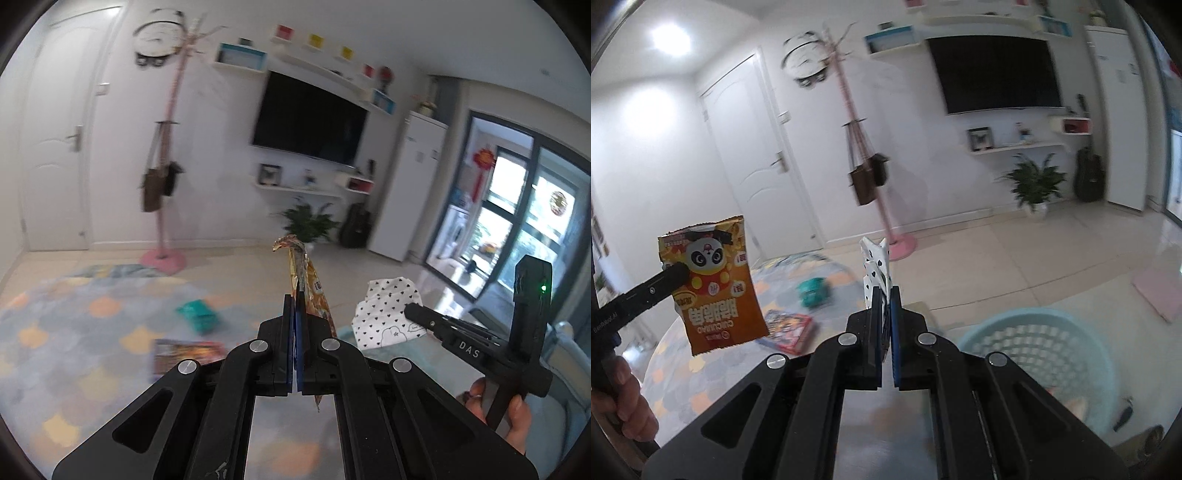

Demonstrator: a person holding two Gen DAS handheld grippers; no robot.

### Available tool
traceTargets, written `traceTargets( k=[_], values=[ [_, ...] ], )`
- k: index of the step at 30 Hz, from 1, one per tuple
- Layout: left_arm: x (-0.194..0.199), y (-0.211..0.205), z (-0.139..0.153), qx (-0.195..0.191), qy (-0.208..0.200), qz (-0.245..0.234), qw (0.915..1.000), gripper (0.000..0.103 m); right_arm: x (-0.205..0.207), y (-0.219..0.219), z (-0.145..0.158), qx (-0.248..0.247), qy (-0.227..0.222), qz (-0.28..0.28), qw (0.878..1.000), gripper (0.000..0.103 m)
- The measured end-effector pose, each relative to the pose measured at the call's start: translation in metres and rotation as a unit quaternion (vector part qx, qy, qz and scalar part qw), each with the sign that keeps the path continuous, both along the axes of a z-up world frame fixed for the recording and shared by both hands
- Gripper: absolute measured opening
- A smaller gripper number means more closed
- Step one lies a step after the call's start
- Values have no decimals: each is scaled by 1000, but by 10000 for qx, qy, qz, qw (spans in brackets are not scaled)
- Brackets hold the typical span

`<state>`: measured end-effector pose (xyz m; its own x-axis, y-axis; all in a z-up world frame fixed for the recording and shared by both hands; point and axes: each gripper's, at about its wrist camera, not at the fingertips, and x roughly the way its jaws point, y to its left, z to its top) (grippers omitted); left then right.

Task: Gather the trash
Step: 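Carry the snack bag and heart-print bag to the blue basket and release both, then grasp the boxed card game with the left tool while the right tool grasps the teal packet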

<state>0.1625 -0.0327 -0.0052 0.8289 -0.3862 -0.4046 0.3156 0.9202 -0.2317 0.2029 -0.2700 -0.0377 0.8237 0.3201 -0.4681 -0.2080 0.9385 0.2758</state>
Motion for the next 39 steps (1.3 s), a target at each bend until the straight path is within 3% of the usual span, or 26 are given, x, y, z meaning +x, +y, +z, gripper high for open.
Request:
traceTargets(
  k=[7, 13, 18, 23, 26, 28, 32, 34, 39],
  values=[
    [23, -80, -24, 228, 261, -605, 9976, 0, -10, -76, -23, 159, 343, -846, 9957, 2],
    [41, -131, -61, 547, 632, -941, 9920, 0, -14, -114, -57, -4, 838, -1402, 9866, 2],
    [54, -154, -96, 799, 1035, -1100, 9853, 0, -9, -127, -86, -104, 1274, -1659, 9778, 2],
    [62, -158, -106, 949, 1234, -1154, 9810, 2, -2, -132, -106, -36, 1570, -1592, 9747, 2],
    [60, -155, -105, 989, 1192, -1098, 9818, 23, 4, -129, -112, -11, 1715, -1525, 9733, 4],
    [55, -152, -102, 1025, 1112, -987, 9836, 46, 7, -127, -114, -14, 1756, -1480, 9733, 10],
    [53, -133, -95, 823, 1081, -874, 9869, 51, 6, -122, -110, -9, 1680, -1448, 9751, 30],
    [51, -125, -90, 760, 1050, -787, 9884, 54, 4, -118, -107, -4, 1576, -1436, 9770, 50],
    [48, -103, -80, 597, 964, -548, 9920, 62, 1, -106, -95, -58, 1452, -1291, 9809, 51]
  ],
)
